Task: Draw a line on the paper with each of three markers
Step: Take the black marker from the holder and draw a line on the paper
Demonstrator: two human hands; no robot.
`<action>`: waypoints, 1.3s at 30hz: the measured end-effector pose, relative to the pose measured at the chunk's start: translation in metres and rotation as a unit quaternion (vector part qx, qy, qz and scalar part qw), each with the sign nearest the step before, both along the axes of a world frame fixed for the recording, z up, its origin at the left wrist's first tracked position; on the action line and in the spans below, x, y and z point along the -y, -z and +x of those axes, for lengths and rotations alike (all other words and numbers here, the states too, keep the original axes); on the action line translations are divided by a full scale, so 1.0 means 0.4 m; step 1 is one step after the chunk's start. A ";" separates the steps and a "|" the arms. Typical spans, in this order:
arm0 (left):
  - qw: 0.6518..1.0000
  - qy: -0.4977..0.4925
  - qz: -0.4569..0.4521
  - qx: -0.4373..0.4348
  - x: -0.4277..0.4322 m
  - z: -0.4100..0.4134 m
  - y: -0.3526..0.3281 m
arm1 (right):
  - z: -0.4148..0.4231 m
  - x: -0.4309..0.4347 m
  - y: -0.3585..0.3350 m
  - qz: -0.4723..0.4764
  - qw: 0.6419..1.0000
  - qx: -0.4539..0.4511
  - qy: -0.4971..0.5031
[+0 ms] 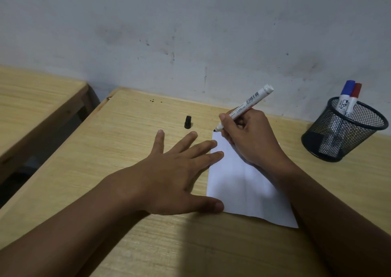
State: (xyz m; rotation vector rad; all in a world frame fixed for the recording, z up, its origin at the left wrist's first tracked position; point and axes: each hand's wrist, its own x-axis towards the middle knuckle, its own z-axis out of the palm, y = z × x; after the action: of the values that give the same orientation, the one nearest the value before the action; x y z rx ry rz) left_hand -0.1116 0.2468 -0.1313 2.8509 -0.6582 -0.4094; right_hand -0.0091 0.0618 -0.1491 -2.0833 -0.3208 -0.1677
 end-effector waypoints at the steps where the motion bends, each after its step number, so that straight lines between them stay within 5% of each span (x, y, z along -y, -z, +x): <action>1: 1.000 0.000 0.002 -0.002 0.000 -0.001 -0.002 | 0.000 0.000 -0.001 -0.003 1.000 0.003 -0.001; 15: 1.000 -0.002 -0.008 0.017 -0.001 0.003 0.005 | -0.006 0.000 -0.002 0.032 0.999 0.002 -0.014; 19: 0.988 -0.031 -0.115 0.097 0.001 -0.006 -0.003 | -0.015 -0.002 -0.018 0.177 0.984 -0.034 0.010; 23: 0.921 -0.157 -0.277 0.225 -0.005 0.014 0.012 | -0.031 0.007 -0.075 0.256 0.965 -0.052 0.004; 25: 0.899 -0.217 -0.269 0.269 -0.009 0.044 0.008 | -0.035 0.021 -0.116 0.247 0.969 -0.029 -0.010; 32: 0.922 -0.299 -0.173 0.176 -0.004 0.116 -0.062 | -0.071 0.054 -0.207 0.245 0.969 -0.035 -0.013; 35: 0.883 -0.331 -0.293 0.159 0.031 0.095 -0.128 | -0.116 0.076 -0.247 0.257 0.966 -0.037 -0.013; 39: 0.771 -0.306 -0.551 0.092 0.099 0.012 -0.274 | -0.176 0.101 -0.330 0.285 0.958 -0.031 0.010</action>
State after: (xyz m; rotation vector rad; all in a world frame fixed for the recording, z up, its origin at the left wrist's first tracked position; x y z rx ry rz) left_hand -0.1066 0.2072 -0.0219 1.7678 0.0892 0.3049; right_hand -0.0795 0.0212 -0.0169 -1.5161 -0.1827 -0.1813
